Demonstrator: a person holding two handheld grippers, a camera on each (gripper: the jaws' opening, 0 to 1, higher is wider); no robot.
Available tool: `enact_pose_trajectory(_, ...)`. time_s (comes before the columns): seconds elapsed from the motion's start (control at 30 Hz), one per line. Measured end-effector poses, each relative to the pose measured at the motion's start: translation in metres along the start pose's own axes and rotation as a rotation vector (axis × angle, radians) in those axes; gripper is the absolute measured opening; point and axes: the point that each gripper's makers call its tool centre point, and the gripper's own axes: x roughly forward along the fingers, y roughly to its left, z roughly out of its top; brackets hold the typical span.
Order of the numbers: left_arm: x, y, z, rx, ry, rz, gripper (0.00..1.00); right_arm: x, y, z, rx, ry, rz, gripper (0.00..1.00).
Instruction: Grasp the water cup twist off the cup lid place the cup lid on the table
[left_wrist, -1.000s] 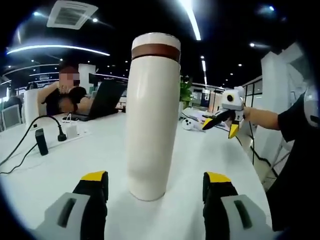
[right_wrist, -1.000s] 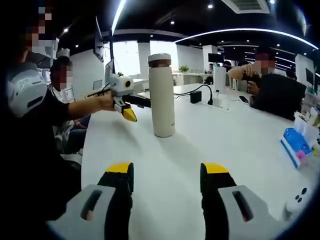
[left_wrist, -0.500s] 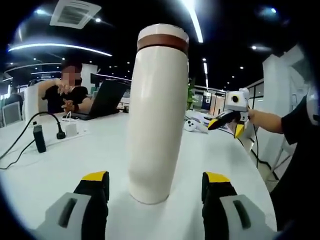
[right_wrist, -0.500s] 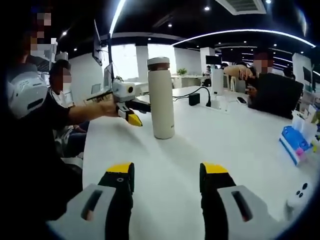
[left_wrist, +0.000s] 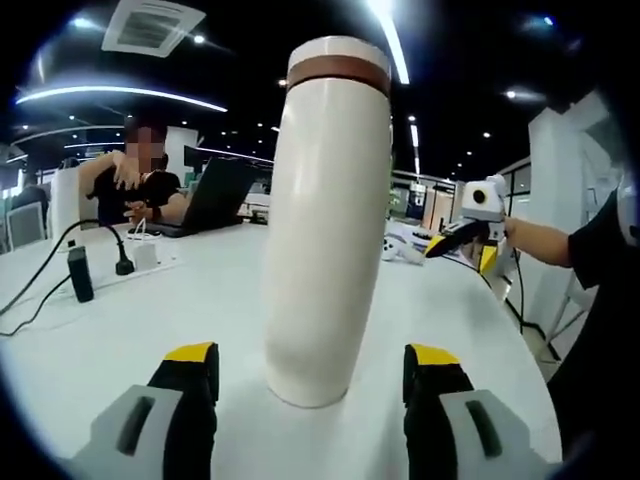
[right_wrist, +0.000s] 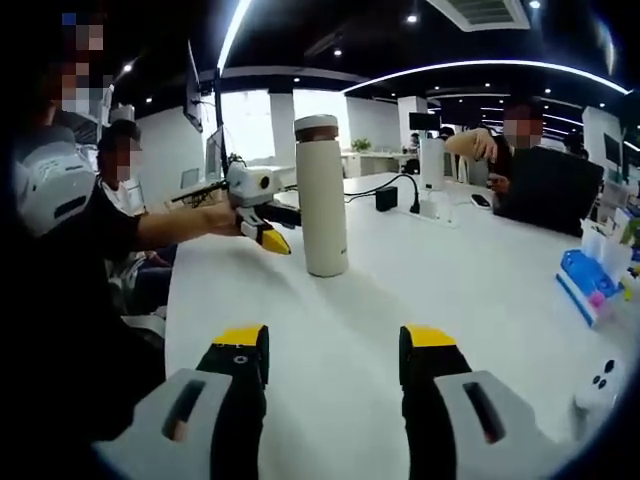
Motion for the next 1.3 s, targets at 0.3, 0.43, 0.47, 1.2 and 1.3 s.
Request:
enact_pose_trajectory(0.3,0.003,0.002,-0.007,0.007,0.011,0.005,0.75,0.002,0.0,0.0,0.009,-0.008,0.001,0.54)
enact_pose_trajectory(0.43,0.005,0.003,-0.009,0.003,0.011,0.005,0.75,0.004,0.002,0.001,0.011,-0.013,0.007,0.54)
enact_pose_trajectory(0.47,0.005,0.002,-0.01,0.002,0.011,0.005,0.75,0.004,0.003,0.002,0.01,-0.013,0.009,0.54)
enact_pose_trajectory(1.2,0.013,0.005,-0.021,0.01,0.019,0.007,0.73,0.01,0.012,0.008,0.019,-0.037,0.041,0.54)
enact_pose_trajectory(1.3,0.014,0.005,-0.022,0.016,0.021,0.011,0.73,0.011,0.011,0.008,0.021,-0.038,0.043,0.54)
